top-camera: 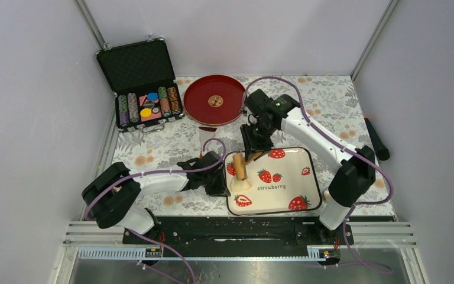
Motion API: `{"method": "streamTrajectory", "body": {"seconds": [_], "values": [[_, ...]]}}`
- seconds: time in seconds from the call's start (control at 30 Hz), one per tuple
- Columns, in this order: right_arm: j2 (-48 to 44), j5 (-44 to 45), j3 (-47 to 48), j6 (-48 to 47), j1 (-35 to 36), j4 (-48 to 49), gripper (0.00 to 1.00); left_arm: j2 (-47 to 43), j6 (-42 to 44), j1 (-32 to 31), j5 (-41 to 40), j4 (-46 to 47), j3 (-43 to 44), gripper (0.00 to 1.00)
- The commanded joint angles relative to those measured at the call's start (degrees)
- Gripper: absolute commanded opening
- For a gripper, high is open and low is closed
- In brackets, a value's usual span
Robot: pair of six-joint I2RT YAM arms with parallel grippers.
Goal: Roll out the dumpling wrappers from the dough
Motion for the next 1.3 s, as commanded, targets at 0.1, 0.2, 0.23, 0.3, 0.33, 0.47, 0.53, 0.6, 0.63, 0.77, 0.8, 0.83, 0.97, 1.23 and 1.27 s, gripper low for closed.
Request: {"method": "streamTrajectory", "body": {"seconds": [0.1,0.2,0.23,0.3,0.33,0.47,0.53,0.6,0.63,0.77,0.8,0.83,0.97,1.23,1.27], "values": [[5.67,1.51,9.41,-4.5,1.97,-8.34,0.0,1.43,1.61,-0.51,-3.86,-2.71,-1.86,0.0],[7.36,1.76,9.58,-4.76,2.37,-9.55,0.0,1.56,1.57,-0.49,-3.92,-2.73,-1.84,0.0],[7.73,1.73,9.42,-4.93,2.49,-9.8,0.0,1.59,1.53,-0.5,-3.9,-2.75,-1.75,0.0],[8.07,1.55,8.57,-5.35,2.71,-9.84,0.0,1.6,1.6,-0.54,-3.94,-2.83,-1.74,0.0],[8.26,1.57,8.22,-5.47,2.87,-10.01,0.0,1.6,1.53,-0.52,-3.88,-2.82,-1.69,0.0],[9.01,2.36,6.26,-6.56,3.02,-9.6,0.0,1.71,1.5,-0.52,-3.88,-2.84,-1.72,0.0],[9.37,2.59,5.21,-6.85,3.01,-9.16,0.0,1.58,1.53,-0.48,-3.87,-2.84,-1.71,0.0],[9.57,3.17,4.03,-7.08,2.99,-8.5,0.0,1.6,1.52,-0.56,-3.88,-2.84,-1.75,0.0],[9.62,3.74,3.46,-7.22,2.98,-8.22,0.0,1.6,1.52,-0.54,-3.9,-2.84,-1.72,0.0],[9.57,5.8,0.75,-8.04,2.98,-6.69,0.0,1.53,1.48,-0.51,-3.87,-2.84,-1.81,0.0],[9.55,6.03,-0.06,-8.07,2.97,-6.22,0.0,1.59,1.52,-0.48,-3.87,-2.84,-1.81,0.0],[9.39,6.5,-0.94,-8.1,2.98,-5.61,0.0,1.53,1.53,-0.52,-3.87,-2.88,-1.81,0.0],[9.41,10.15,-3.26,-8.36,2.98,-4.3,0.0,1.39,1.51,-0.51,-3.92,-2.84,-1.89,0.0],[9.29,18.74,-4.34,-9.26,2.39,-5.71,0.0,1.39,1.45,-0.44,-3.88,-2.76,-1.97,0.0],[9.2,19.32,-4.48,-9.16,2.02,-5.9,0.0,1.34,1.44,-0.48,-3.87,-2.75,-1.99,0.0]]}}
